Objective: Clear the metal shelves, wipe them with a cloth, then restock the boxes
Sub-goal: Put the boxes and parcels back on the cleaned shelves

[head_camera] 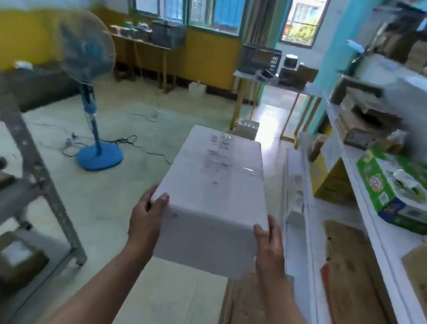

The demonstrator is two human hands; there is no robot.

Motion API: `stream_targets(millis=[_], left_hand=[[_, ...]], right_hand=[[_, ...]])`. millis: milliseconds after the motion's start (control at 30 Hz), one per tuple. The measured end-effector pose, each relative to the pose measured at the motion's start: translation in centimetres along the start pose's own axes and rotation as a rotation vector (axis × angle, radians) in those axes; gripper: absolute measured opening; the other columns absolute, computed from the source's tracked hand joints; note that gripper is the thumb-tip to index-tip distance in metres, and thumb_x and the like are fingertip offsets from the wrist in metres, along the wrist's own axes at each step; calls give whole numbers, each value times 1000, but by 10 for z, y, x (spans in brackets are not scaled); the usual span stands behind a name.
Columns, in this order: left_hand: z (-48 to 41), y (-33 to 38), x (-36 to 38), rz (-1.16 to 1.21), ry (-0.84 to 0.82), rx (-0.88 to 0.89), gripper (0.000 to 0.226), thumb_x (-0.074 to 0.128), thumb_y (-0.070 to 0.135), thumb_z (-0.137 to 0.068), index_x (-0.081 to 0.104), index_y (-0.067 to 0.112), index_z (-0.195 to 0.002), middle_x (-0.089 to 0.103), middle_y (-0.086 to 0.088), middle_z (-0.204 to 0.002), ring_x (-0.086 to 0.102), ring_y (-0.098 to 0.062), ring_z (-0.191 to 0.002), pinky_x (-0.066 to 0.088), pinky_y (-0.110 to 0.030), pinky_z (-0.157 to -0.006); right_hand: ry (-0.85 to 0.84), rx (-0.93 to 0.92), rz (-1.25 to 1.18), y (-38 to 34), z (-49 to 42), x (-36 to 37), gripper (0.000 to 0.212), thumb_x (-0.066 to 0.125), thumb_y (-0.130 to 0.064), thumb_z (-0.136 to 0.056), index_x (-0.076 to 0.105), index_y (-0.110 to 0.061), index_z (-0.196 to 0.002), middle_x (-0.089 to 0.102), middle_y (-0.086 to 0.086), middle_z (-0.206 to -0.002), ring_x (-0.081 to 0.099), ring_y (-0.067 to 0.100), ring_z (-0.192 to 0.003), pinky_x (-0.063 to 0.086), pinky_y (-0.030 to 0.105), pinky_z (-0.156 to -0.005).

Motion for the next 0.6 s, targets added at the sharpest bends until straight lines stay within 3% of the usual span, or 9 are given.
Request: stream_targets(millis=[67, 133, 200, 333, 433, 533, 600], left_hand=[[38, 15, -75, 25, 134, 3, 37, 61, 46, -94, 60, 33, -129, 65, 15, -113, 64, -14, -104, 54, -47, -94], [64, 20, -127, 48, 234, -25, 31, 59, 41, -99, 59, 36, -129, 64, 15, -112, 63, -16, -102, 55, -45, -91], [99, 31, -203, 85, 367, -27, 31, 59, 41, -99, 61, 30, -128, 66, 6, -119, 63, -19, -105, 54, -44, -90], [171, 35, -328, 188, 577, -14, 38, 63, 49, -93, 65, 28, -125, 69, 0, -117, 67, -24, -104, 57, -49, -90], [226, 35, -396, 256, 670, 7, 20, 62, 41, -98, 67, 35, -115, 71, 2, -106, 69, -25, -95, 59, -51, -85], [274, 37, -458, 268, 731, 77, 22, 61, 40, -98, 69, 35, -117, 75, 7, -103, 72, -20, -91, 61, -46, -78], [304, 35, -496, 303, 754, 91, 21, 60, 38, -99, 68, 36, -118, 75, 9, -104, 73, -16, -89, 61, -36, -70]], right_hand=[[-76, -34, -5, -21, 39, 47, 46, 54, -21, -104, 44, -29, -147, 56, -3, -129, 55, -4, -95, 48, 14, -67], [-131, -47, 8, -31, 69, 83, 45, 57, -22, -102, 47, -30, -146, 60, -8, -120, 61, 5, -98, 53, 30, -79], [-238, -72, 16, -46, 115, 137, 45, 61, -22, -100, 51, -28, -144, 64, -2, -124, 63, 18, -108, 51, 41, -94], [-380, -155, 34, -61, 212, 223, 42, 62, -22, -100, 56, -22, -141, 62, 4, -124, 58, 19, -107, 39, 30, -84], [-436, -197, 40, -59, 281, 267, 43, 65, -32, -96, 57, -30, -138, 64, 4, -125, 60, 21, -108, 42, 35, -84], [-445, -242, 13, -61, 349, 303, 46, 62, -35, -94, 56, -33, -139, 61, -1, -127, 58, 21, -111, 42, 36, -88], [-425, -292, -23, -66, 397, 322, 49, 59, -38, -91, 56, -34, -139, 57, -6, -125, 56, 19, -114, 42, 37, -92]])
Point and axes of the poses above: each hand's wrist, its own z-axis away from the middle knuckle, its own x-axis out of the palm, y = z × x, the point moved 6 cm from there along -z, towards the middle knuckle
